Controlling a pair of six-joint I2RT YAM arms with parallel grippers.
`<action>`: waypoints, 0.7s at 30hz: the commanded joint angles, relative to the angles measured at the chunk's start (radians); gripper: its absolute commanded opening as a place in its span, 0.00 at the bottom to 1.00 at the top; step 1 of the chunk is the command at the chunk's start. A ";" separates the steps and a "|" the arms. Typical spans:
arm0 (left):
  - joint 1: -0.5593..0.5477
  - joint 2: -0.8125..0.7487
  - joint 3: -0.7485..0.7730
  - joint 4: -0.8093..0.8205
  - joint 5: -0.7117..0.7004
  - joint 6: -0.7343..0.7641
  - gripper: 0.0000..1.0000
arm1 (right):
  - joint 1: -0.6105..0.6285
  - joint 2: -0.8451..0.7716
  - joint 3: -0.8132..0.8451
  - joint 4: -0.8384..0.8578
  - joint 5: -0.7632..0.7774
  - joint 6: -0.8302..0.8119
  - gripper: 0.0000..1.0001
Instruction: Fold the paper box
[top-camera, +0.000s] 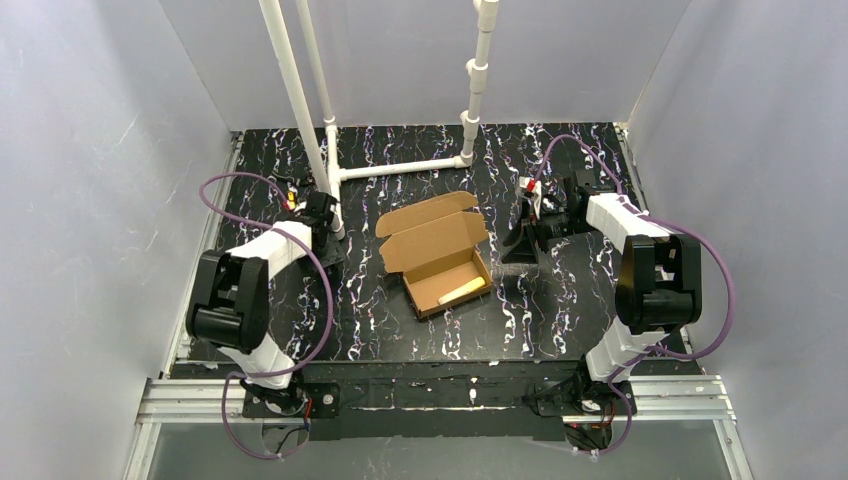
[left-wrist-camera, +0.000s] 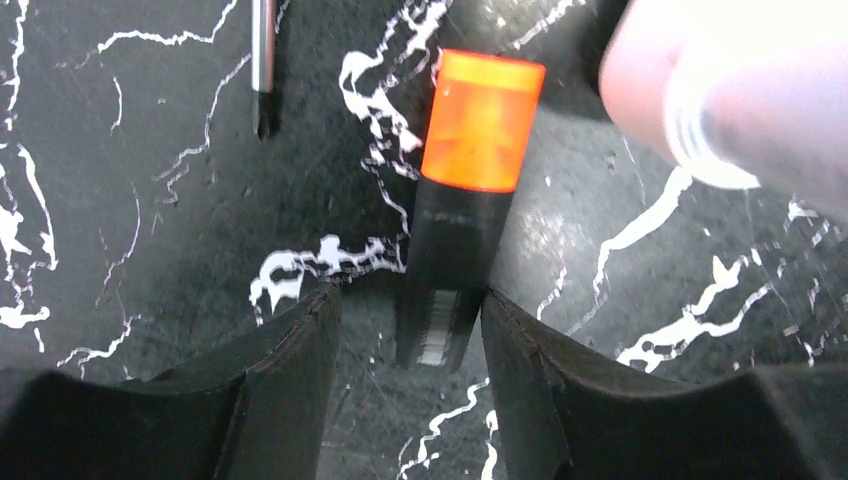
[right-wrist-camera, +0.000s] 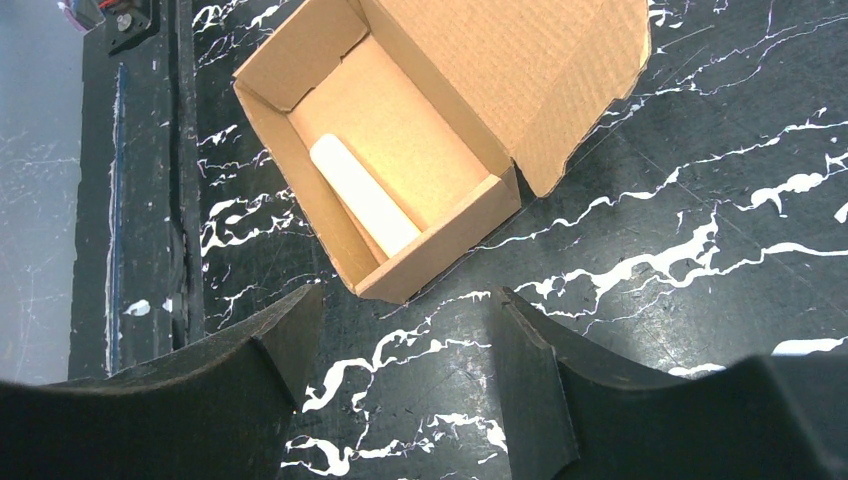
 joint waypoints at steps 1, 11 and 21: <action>0.047 0.051 0.042 0.017 0.046 0.035 0.50 | -0.003 0.009 0.035 -0.020 -0.016 -0.024 0.71; 0.075 0.102 0.057 0.009 0.084 0.035 0.19 | -0.003 0.012 0.035 -0.023 -0.016 -0.027 0.71; 0.076 -0.154 -0.084 0.050 0.223 0.017 0.00 | -0.004 0.015 0.042 -0.038 -0.011 -0.041 0.71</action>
